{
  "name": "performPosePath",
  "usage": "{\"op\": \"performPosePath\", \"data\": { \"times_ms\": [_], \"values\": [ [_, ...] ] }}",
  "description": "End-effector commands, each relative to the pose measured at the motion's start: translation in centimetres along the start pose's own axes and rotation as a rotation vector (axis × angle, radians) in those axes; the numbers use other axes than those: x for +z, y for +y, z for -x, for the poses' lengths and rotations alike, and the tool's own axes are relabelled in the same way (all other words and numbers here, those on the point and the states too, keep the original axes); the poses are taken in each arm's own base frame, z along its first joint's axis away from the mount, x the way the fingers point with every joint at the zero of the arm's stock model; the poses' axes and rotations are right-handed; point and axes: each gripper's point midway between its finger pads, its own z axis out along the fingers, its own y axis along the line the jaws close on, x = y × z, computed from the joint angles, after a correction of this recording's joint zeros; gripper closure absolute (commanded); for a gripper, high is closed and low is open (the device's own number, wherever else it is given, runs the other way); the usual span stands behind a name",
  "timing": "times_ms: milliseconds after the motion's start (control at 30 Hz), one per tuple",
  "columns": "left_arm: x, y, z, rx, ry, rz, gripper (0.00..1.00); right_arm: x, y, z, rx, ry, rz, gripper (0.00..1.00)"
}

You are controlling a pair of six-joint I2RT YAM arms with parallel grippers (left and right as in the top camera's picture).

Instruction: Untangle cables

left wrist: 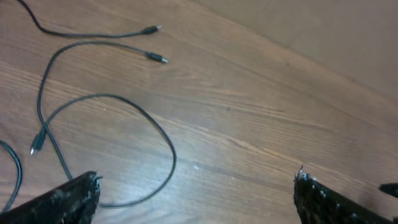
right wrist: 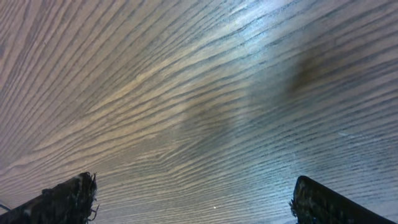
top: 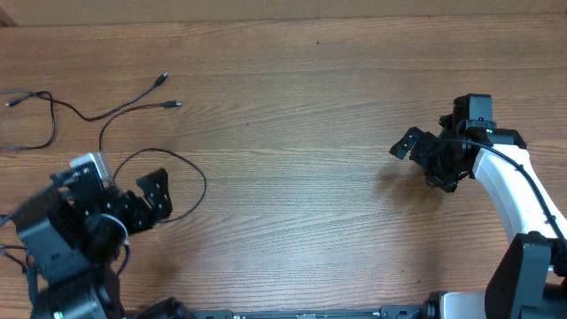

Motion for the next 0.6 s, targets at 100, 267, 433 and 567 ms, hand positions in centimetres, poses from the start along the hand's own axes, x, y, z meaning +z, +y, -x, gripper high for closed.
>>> {"op": "performPosePath", "data": {
  "times_ms": [100,267,433,567],
  "values": [
    [-0.5,-0.4,-1.2,-0.073,0.048,-0.005,0.0,0.0,0.1,0.0,-0.003,-0.007,-0.003,0.0],
    [-0.5,-0.2,-2.2,-0.095,0.09,0.003,0.0,0.0,0.1,0.0,-0.003,-0.007,-0.003,0.0],
    [-0.5,-0.6,-2.4,-0.086,0.096,-0.012,0.01,0.0,0.1,0.0,-0.003,-0.007,-0.003,0.0],
    [-0.5,-2.0,-3.1,-0.029,0.106,-0.059,0.0,0.0,0.1,0.0,-0.003,-0.007,-0.003,0.0]
  ]
}}
